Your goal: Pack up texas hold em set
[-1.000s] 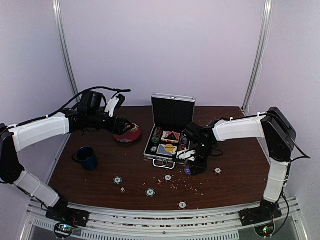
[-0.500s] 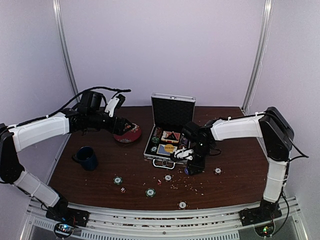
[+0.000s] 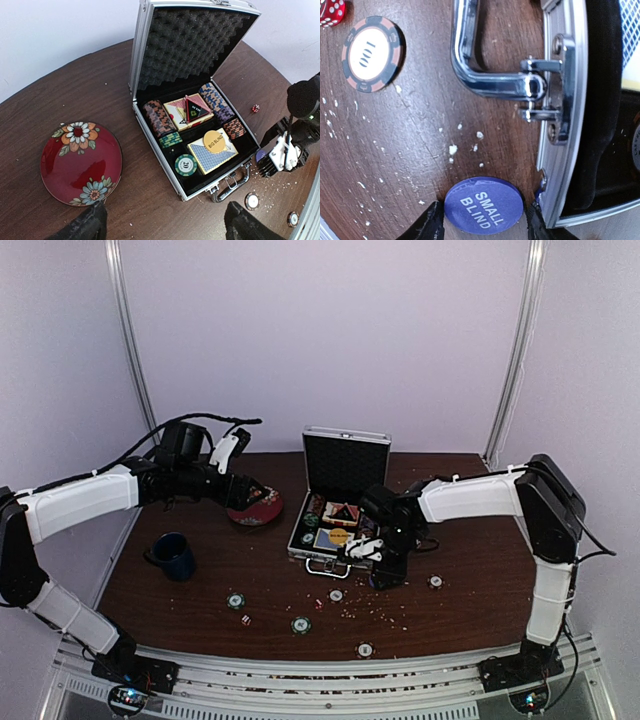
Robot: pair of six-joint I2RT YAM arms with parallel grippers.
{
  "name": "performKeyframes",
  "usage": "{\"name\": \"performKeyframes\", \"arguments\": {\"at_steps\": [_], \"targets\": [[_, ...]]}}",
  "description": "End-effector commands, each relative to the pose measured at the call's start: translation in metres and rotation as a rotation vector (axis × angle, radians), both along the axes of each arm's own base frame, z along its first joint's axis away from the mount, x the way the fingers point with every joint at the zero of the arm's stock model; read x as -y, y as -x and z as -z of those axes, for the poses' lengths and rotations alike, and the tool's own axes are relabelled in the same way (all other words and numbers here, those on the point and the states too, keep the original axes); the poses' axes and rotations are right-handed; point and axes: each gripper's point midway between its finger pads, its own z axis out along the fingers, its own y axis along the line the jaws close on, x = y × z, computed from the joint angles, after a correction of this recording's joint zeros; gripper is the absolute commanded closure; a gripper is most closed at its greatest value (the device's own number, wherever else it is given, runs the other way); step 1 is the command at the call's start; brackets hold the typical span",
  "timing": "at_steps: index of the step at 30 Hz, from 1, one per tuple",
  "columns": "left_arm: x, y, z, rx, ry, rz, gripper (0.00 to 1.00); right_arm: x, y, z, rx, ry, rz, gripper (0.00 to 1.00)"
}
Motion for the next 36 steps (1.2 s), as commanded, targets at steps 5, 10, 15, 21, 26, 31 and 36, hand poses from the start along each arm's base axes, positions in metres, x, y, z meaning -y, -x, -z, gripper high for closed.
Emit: {"name": "performKeyframes", "arguments": {"at_steps": [5,10,15,21,26,31,36], "targets": [[0.002,-0.007,-0.015,0.039,0.024,0.003,0.17,0.011,0.028,0.038,-0.125,0.085,-0.014,0.50],[0.002,-0.007,-0.016,0.041,0.024,0.003,0.17,0.013,0.030,0.036,-0.127,0.091,-0.013,0.58],[0.001,-0.008,-0.015,0.041,0.023,0.002,0.17,0.008,0.027,0.010,-0.097,0.062,-0.020,0.61],[0.002,-0.008,-0.015,0.041,0.021,0.001,0.17,-0.019,-0.003,-0.061,0.050,-0.077,-0.042,0.60],[0.001,-0.008,-0.017,0.045,0.022,-0.002,0.17,-0.043,-0.044,-0.087,0.174,-0.150,-0.020,0.60],[0.000,-0.008,-0.018,0.050,0.021,-0.006,0.17,-0.066,-0.095,-0.095,0.297,-0.169,0.036,0.60],[-0.001,-0.008,-0.021,0.057,0.022,-0.007,0.17,-0.076,-0.153,-0.100,0.454,-0.152,0.125,0.57]]}}
